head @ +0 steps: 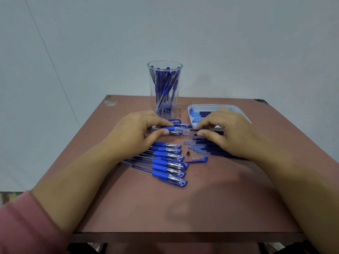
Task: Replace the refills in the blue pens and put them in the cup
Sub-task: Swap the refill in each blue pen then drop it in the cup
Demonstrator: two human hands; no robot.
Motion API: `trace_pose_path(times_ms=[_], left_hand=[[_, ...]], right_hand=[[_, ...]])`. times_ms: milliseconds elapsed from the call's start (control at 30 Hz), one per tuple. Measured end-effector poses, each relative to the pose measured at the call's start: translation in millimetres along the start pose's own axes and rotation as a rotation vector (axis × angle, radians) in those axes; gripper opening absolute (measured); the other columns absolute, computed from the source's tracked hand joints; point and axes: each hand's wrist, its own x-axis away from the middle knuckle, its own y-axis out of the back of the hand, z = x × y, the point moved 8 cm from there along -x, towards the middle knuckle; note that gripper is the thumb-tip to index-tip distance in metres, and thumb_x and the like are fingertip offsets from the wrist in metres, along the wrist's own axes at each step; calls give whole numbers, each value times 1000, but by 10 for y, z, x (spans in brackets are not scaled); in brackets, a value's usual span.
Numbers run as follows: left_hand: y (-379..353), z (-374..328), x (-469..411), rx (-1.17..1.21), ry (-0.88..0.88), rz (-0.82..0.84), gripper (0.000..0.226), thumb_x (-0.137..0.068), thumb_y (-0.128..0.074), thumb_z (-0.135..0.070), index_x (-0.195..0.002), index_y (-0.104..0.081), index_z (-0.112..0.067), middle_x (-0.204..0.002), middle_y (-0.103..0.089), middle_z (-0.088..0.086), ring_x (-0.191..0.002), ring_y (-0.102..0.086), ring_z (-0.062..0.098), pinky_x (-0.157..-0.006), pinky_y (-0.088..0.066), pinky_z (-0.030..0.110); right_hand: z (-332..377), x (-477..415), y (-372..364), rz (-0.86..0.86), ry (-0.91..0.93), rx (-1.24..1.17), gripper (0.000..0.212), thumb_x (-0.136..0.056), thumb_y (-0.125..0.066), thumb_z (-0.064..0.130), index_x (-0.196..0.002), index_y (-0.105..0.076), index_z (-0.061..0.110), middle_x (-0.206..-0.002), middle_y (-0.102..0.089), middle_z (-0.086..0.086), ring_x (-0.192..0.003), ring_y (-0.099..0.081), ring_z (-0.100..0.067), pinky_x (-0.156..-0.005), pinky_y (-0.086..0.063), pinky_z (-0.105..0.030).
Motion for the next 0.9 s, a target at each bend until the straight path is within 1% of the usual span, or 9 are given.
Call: trace_pose_path(times_ms=[133,233,367,467,533,633,733,833,900], left_hand=[[-71,-83,4,8,-42,37,25,-90,-65,-36,-112,-72,-28,-89,-65,-12,-73,-63,10,-67,-54,34],[-44,-61,1,18,-22,9,25,-90,-64,-37,-112,-72,-28,-88,-64,-12,-73,-62,10,-67,-53,33],[-8,-55,3,17,-8,-14,33,-88,-57,-45,-113,-72,-28,-88,-63,-14,-77,-61,8,-69,-53,32],[-30,-65,4,11,-13,-11,28,-89,-60,-41,-112,-72,-29,-88,-63,-15,-77,-61,7,-68,-53,30],[-46,-64,5,8,-15,-7,25,-90,-64,-38,-111,-72,-29,-89,-64,-14,-76,-62,8,-69,-53,31],[-40,-60,1,1,-13,-9,27,-90,-64,-39,-113,-72,-29,-89,-64,-14,-77,-60,7,-68,-51,28],[-15,-55,-3,6,-8,-19,32,-88,-59,-44,-114,-71,-29,-89,-62,-17,-79,-58,4,-70,-49,24],[-18,-61,-2,0,-11,-11,32,-89,-59,-44,-115,-71,-30,-89,-61,-18,-80,-58,3,-71,-49,23],[-27,-72,0,-9,-15,-8,30,-89,-61,-42,-114,-71,-29,-90,-63,-17,-81,-59,4,-71,-51,25]], right_hand=[[83,-50,-122,38,39,5,24,-86,-62,41,-102,-74,26,-86,-61,25,-78,-49,-2,-73,-38,-16],[60,-37,-114,82,-5,2,38,-83,-60,54,-115,-65,35,-94,-64,21,-86,-50,-1,-80,-40,-16],[-66,29,-1,72,-84,-10,20,-82,-68,35,-92,-54,44,-86,-58,26,-86,-53,-1,-79,-46,-26],[-25,16,-56,65,-78,-28,18,-85,-71,20,-90,-61,35,-83,-58,22,-81,-53,-4,-76,-47,-26],[64,-8,-111,63,-47,-27,14,-87,-69,24,-100,-68,28,-87,-60,20,-83,-53,-5,-76,-45,-20],[81,-16,-134,92,-62,-47,27,-88,-67,33,-114,-65,32,-97,-63,17,-91,-53,-2,-80,-42,-14],[-14,18,-53,53,-109,-42,22,-83,-65,38,-104,-58,41,-94,-62,17,-88,-55,-3,-79,-45,-20],[-59,29,-72,54,-158,-61,16,-85,-68,29,-92,-56,37,-86,-60,15,-83,-56,-3,-74,-48,-26],[-16,9,-129,72,-168,-74,12,-87,-68,24,-94,-63,32,-87,-61,13,-84,-57,-5,-74,-48,-25]])
